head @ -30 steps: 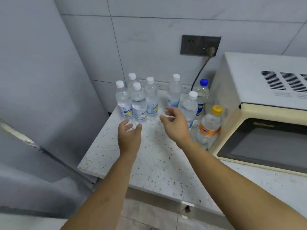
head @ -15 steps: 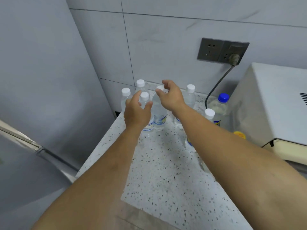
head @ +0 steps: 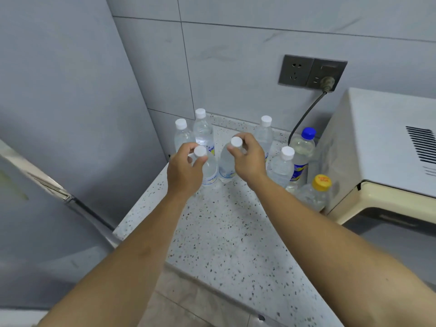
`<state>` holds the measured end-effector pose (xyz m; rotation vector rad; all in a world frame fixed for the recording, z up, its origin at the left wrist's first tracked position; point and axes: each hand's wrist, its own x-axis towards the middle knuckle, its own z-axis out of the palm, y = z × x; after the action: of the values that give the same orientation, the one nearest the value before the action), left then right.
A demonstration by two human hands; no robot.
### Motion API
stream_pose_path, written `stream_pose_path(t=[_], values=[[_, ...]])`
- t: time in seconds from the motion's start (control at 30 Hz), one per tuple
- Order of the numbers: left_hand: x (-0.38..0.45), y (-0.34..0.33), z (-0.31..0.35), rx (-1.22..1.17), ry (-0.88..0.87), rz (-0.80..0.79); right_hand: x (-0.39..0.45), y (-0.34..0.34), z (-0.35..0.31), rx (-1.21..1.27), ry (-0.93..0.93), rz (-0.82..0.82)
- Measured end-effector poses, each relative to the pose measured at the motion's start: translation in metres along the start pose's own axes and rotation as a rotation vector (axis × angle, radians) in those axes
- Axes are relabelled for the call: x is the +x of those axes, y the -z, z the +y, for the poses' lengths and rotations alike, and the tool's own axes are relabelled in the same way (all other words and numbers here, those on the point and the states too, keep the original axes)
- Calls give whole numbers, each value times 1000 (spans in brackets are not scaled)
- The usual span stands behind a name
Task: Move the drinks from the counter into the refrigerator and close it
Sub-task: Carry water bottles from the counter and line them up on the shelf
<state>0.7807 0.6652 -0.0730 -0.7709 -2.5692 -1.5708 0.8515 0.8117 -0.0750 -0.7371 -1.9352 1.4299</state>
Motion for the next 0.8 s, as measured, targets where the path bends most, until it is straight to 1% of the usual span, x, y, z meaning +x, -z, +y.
stream_pose_path(t=[0.1, 0.23, 0.37, 0.47, 0.63, 0.73, 0.8], values=[[-12, 12, -2, 23, 43, 24, -21, 13, 2, 31, 12, 20], [-26, 23, -3, 41, 80, -24, -43, 25, 3, 22, 10, 8], [-44, 29, -10, -40, 87, -6, -63, 33, 11, 49, 56, -24], [-56, 25, -18, -120, 73, -37, -73, 34, 19, 13, 76, -38], [-77, 10, -43, -170, 164, -153, -91, 30, 51, -80, -99, -83], [-81, 4, -66, -174, 232, -190, -96, 22, 69, -61, -223, -49], [-83, -1, -81, -194, 308, -212, -95, 15, 76, -57, -272, -19]])
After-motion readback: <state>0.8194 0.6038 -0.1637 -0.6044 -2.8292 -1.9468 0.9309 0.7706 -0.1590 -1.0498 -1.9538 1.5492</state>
